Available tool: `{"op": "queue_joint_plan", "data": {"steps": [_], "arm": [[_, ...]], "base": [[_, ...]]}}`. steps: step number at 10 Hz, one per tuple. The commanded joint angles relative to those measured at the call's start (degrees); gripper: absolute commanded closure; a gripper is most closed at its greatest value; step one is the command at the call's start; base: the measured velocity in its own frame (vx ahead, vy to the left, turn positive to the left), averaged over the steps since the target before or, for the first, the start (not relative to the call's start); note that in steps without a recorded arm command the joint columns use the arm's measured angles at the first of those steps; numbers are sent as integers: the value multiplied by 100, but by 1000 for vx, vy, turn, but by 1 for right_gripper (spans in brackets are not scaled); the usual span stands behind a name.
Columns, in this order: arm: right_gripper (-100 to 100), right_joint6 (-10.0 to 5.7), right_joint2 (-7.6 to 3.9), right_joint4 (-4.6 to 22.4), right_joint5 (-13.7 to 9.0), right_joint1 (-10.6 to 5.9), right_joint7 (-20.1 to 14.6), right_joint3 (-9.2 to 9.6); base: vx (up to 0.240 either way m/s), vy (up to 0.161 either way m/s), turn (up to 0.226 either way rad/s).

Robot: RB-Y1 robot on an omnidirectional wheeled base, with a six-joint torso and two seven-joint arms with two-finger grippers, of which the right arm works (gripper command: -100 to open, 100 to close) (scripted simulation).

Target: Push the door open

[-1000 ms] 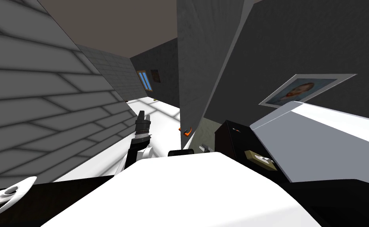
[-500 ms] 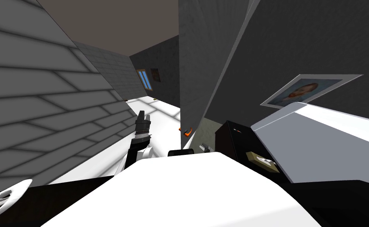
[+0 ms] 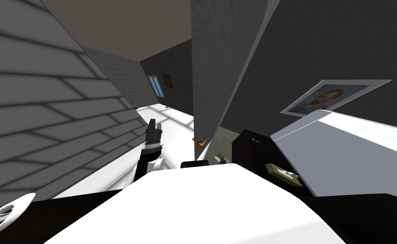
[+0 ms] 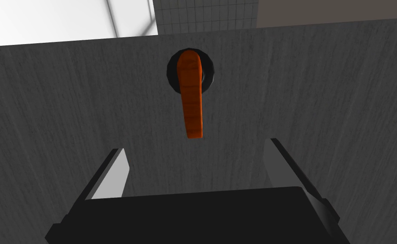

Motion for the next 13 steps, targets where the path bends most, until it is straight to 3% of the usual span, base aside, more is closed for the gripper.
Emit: {"op": "queue_joint_plan", "data": {"steps": [1,9,13], "arm": [[-100,13,-2,-11,-7,3,-8,-5],[-100,25,0,-8,-18,-1,-17,-13],[-100,269,73,-14,-81,-172,-100,-53]], "base": [[10,2,-11],[2,-5,0],[115,144,66]]}}
